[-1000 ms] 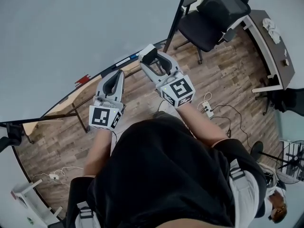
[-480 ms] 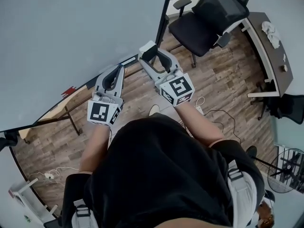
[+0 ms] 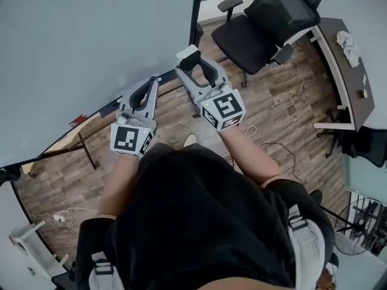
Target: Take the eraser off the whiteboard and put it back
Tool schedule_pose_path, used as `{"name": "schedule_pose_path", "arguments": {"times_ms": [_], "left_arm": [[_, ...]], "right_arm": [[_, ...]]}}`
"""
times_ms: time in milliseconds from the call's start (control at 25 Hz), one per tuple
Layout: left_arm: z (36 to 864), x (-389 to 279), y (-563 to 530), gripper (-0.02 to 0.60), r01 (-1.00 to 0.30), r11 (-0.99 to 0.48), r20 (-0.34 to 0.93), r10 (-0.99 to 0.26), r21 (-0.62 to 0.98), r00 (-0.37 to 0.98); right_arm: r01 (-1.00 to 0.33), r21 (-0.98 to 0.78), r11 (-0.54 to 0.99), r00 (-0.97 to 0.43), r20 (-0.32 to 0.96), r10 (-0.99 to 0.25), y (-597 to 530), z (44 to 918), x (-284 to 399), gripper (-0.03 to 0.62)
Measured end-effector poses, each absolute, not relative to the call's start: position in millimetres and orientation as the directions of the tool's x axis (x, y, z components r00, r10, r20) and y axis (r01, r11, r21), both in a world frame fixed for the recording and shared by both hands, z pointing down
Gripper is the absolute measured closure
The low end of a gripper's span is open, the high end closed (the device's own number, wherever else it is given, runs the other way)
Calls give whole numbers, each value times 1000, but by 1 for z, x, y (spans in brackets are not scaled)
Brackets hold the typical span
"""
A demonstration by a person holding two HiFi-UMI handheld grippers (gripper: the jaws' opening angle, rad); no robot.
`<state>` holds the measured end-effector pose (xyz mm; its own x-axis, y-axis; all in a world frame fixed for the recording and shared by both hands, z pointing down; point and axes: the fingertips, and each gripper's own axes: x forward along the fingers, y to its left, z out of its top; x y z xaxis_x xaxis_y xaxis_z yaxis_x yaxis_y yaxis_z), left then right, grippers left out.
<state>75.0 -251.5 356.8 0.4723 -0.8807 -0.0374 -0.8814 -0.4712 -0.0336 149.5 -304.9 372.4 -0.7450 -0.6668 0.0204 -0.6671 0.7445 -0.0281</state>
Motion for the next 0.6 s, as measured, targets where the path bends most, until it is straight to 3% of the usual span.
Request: {"name": "schedule_pose_path", "arguments": {"times_ms": [600], "left_arm": [[371, 83, -310, 586, -830, -558, -29, -830, -9, 558]], "right_arm": [[-730, -35, 682, -683, 34, -729, -372, 380, 140, 370]]}}
